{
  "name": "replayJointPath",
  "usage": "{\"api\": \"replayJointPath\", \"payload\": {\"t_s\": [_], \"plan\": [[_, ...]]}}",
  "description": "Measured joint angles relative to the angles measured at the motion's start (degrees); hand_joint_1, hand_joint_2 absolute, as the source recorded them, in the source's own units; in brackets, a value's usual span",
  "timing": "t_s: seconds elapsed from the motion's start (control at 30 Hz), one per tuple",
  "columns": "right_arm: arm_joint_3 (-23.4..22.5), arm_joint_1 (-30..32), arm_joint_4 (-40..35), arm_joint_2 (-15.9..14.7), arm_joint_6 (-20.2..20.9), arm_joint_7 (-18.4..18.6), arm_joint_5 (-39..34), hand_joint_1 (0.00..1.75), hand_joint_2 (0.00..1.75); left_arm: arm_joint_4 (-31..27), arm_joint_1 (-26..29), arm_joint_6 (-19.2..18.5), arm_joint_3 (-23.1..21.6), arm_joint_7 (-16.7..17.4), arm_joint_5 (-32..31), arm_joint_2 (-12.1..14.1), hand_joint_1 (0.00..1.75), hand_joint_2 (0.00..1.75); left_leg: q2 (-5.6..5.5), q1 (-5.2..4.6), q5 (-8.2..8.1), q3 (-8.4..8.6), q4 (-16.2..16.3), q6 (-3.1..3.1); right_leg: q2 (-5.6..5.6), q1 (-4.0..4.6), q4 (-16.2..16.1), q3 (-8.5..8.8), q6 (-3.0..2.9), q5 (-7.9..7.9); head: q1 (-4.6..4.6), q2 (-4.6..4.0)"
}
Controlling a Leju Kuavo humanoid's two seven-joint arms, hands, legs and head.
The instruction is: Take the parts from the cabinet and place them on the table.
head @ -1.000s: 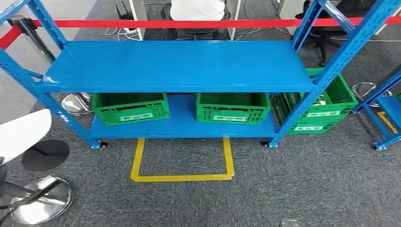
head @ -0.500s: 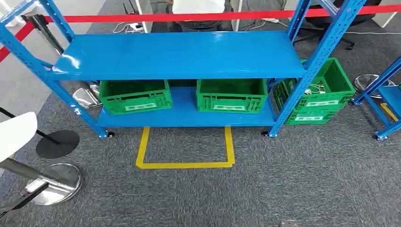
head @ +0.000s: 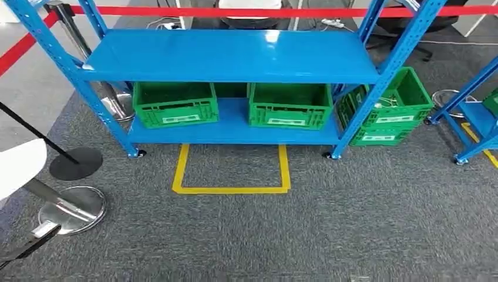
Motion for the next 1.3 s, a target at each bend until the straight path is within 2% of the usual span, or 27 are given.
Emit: {"api": "replayJointPath", "payload": {"t_s": [0.03,0.07,0.1,0.17,0.23,0.27,0.33,0.37,0.4,0.43,0.5,0.53,0.57,0.6,0.7,0.73,0.77,0.87,0.9,0.93,1.0,1.03,1.07,1.1,1.23,1.27,1.3], "plan": [[0.0,0.0,0.0,0.0,0.1,0.0,-0.3,0.0,0.0,0.0,0.1,0.0,0.1,0.0,0.0,0.0,1.75,1.75,-0.06,-0.03,0.72,-0.73,0.0,-0.2,0.03,0.02,-5.1,4.08,-0.35,0.31,0.0,0.0],[0.0,-0.1,-0.1,0.0,0.2,0.1,-0.4,0.0,0.0,0.0,0.3,0.0,0.3,0.0,0.0,-0.1,1.75,1.75,-0.11,-0.17,1.45,-1.07,0.1,-0.53,0.08,0.16,-12.4,9.25,-0.75,-2.92,-0.02,0.02],[0.0,-0.1,-0.2,0.0,0.2,0.1,-0.7,0.0,0.0,-0.1,0.4,0.2,0.4,0.0,0.0,-0.1,1.75,1.75,-0.03,-0.19,1.9,-1.13,0.2,-0.83,0.15,0.24,-16.9,11.89,-0.68,-4.28,-0.09,0.0],[0.0,-0.1,-0.3,0.0,0.5,0.1,-1.3,0.0,0.0,0.0,0.4,1.4,0.5,-0.5,0.0,-0.4,1.75,1.75,-0.01,0.18,3.38,-0.93,-0.5,-1.53,0.25,0.68,-15.8,10.34,-0.93,-3.37,0.15,-0.02],[0.0,0.0,-0.2,0.2,0.7,0.3,-1.6,0.0,0.0,0.0,0.8,2.4,0.4,-1.5,0.0,-0.9,1.75,1.75,-0.11,0.32,3.57,-1.76,-0.7,-2.26,0.09,0.32,-16.0,8.85,-2.05,-2.13,0.04,-0.02],[0.0,0.0,-0.3,0.2,0.7,0.3,-1.7,0.0,0.0,0.0,1.1,2.3,0.5,-2.3,0.0,-1.2,1.75,1.75,-0.18,0.35,0.43,-2.66,0.6,-2.33,0.03,0.32,-16.0,7.98,-2.57,-1.45,0.0,0.0],[-0.1,0.2,-0.3,0.2,0.7,0.3,-2.0,0.0,0.0,0.0,1.1,1.6,1.2,-4.6,0.0,-2.2,1.75,1.75,-0.19,0.33,-7.72,-4.68,8.0,-2.76,-0.15,0.33,-16.0,6.22,-2.83,0.07,-0.39,0.0],[-0.1,0.4,-0.5,0.3,0.8,0.5,-2.2,0.0,0.0,0.0,1.1,1.4,1.7,-6.1,0.0,-3.0,1.75,1.75,-0.19,0.34,-9.91,-5.64,12.7,-2.91,-0.23,0.38,-15.9,5.31,-2.9,0.79,-0.52,0.0],[0.0,0.5,-0.6,0.3,0.9,0.7,-2.5,0.0,0.0,0.0,1.2,1.4,2.1,-7.4,0.0,-3.7,1.75,1.75,-0.19,0.34,-9.92,-6.23,16.6,-2.95,-0.27,0.42,-15.9,4.46,-2.88,1.47,-0.5,0.0],[0.1,0.6,-0.8,0.3,1.0,0.9,-2.6,0.0,0.0,0.0,1.4,1.4,2.7,-8.8,0.0,-4.7,1.75,1.75,-0.19,0.34,-8.09,-6.03,18.4,-2.99,-0.29,0.43,-15.8,4.17,-2.78,2.07,-0.48,0.0],[0.4,0.8,-1.0,0.4,1.1,1.0,-2.6,0.0,0.0,0.0,1.7,1.6,3.8,-9.9,0.0,-5.7,1.75,1.75,-0.19,0.37,-3.37,-1.99,14.7,-2.99,-0.25,0.41,-15.4,2.44,-2.44,3.19,-0.48,0.0],[0.5,0.9,-1.1,0.4,1.1,1.0,-2.3,0.0,0.0,0.0,1.7,1.7,4.4,-10.1,0.0,-6.0,1.75,1.75,-0.17,0.39,-2.81,1.97,9.5,-2.99,-0.24,0.37,-15.0,1.85,-2.21,3.47,-0.5,0.0],[0.5,1.1,-1.3,0.4,1.1,1.0,-1.8,0.0,0.0,0.0,1.6,1.7,5.0,-10.1,0.0,-6.1,1.75,1.75,-0.18,0.47,-3.91,6.37,3.7,-3.05,-0.24,0.59,-14.5,1.42,-1.93,3.64,-0.55,0.0],[0.7,1.1,-1.5,0.4,1.1,0.9,-1.6,0.0,0.0,-0.1,1.6,1.7,5.5,-10.1,0.0,-6.2,1.75,1.75,-0.32,0.32,-5.3,8.68,-0.1,-2.63,-0.24,0.81,-13.7,0.94,-1.84,3.66,-0.48,0.0],[0.8,1.3,-1.9,0.4,0.8,0.6,-0.6,0.0,0.0,-0.1,2.0,1.7,5.8,-9.1,0.0,-6.2,1.75,1.75,-0.44,0.2,-6.15,8.13,-0.7,-1.13,-0.5,0.81,-13.3,0.47,-0.94,4.41,-0.48,0.0],[0.8,1.4,-1.9,0.4,0.6,0.3,-0.3,0.0,0.0,-0.1,2.1,1.9,5.8,-8.7,0.0,-6.2,1.75,1.75,-0.46,0.51,-5.72,8.0,-0.9,-0.52,-0.53,0.76,-13.1,0.18,-0.81,4.32,-0.5,0.0],[0.8,1.6,-1.9,0.4,0.4,0.1,-0.1,0.0,0.0,-0.1,2.1,2.0,5.8,-8.4,0.0,-6.1,1.75,1.75,-0.65,0.48,-5.42,7.8,-0.9,-0.1,-0.3,0.67,-11.6,-0.63,-0.31,2.63,-0.33,0.0],[0.8,1.6,-1.9,0.5,0.1,-0.4,0.3,0.0,0.0,0.0,2.2,2.0,5.9,-8.0,0.0,-6.1,1.75,1.75,-1.47,0.4,-4.31,6.5,-0.8,0.28,-0.21,0.25,1.7,-5.85,0.64,-4.78,-0.26,0.0],[0.8,1.6,-1.9,0.5,0.0,-0.5,0.5,0.0,0.0,0.1,2.2,2.0,5.8,-7.9,0.0,-6.1,1.75,1.75,-1.81,0.36,-3.97,6.02,-0.8,0.23,-0.2,0.2,5.0,-7.01,0.69,-6.02,-0.26,0.0],[0.8,1.6,-1.8,0.5,-0.2,-0.7,0.9,0.0,0.0,0.1,2.2,2.0,5.7,-7.6,0.0,-6.1,1.75,1.75,-2.27,0.35,-3.63,5.64,-0.8,0.15,-0.18,0.21,5.2,-6.6,0.65,-5.64,-0.26,0.0],[0.8,1.5,-1.8,0.5,-0.4,-0.8,1.3,0.0,0.0,0.2,2.2,2.0,5.5,-7.1,0.0,-6.1,1.75,1.75,-3.39,0.36,-3.21,5.25,-0.7,-0.12,0.24,0.21,-2.2,-1.78,0.29,-1.95,-0.26,0.0],[0.8,1.5,-1.8,0.5,-0.6,-0.9,1.4,0.0,0.0,0.2,2.2,2.0,5.5,-7.0,0.0,-6.1,1.75,1.75,-3.94,0.36,-3.07,5.19,-0.7,-0.3,1.23,0.19,-8.0,1.76,0.01,0.22,-0.26,0.0],[0.8,1.6,-1.8,0.5,-0.8,-0.9,1.6,0.0,0.0,0.2,2.2,2.0,5.5,-6.8,0.0,-6.1,1.75,1.75,-4.43,0.48,-2.89,5.12,-0.7,-0.55,4.45,0.05,-13.4,4.73,-0.42,0.77,-0.24,0.0],[0.8,1.5,-1.8,0.5,-0.9,-1.0,1.7,0.0,0.0,0.2,2.0,2.0,5.5,-6.6,0.0,-6.1,1.75,1.75,-4.89,0.18,-2.76,4.74,-0.5,-0.8,5.44,-0.18,-14.4,5.52,-0.42,0.27,-0.39,0.0],[0.7,1.4,-1.8,0.5,-1.1,-1.2,2.0,0.0,0.0,0.2,2.1,1.9,5.4,-6.3,0.0,-5.9,1.75,1.75,-7.09,0.7,-1.79,3.53,-0.6,-2.36,2.68,0.0,-14.3,5.01,-1.54,1.07,-0.33,0.0],[0.6,1.3,-1.8,0.6,-1.1,-1.2,2.0,0.0,0.0,0.2,2.2,1.9,5.4,-6.1,0.0,-5.9,1.75,1.75,-4.67,0.73,-2.79,3.04,0.4,-2.35,1.73,-0.18,-14.6,4.96,-2.01,1.36,-0.39,0.0],[0.6,1.4,-1.8,0.6,-1.1,-1.3,2.0,0.0,0.0,0.2,1.9,2.0,5.3,-6.0,0.0,-5.8,1.75,1.75,-2.34,0.55,-5.41,1.34,3.8,-2.62,0.98,-0.17,-14.7,4.71,-2.37,1.5,-0.61,0.0]]}}
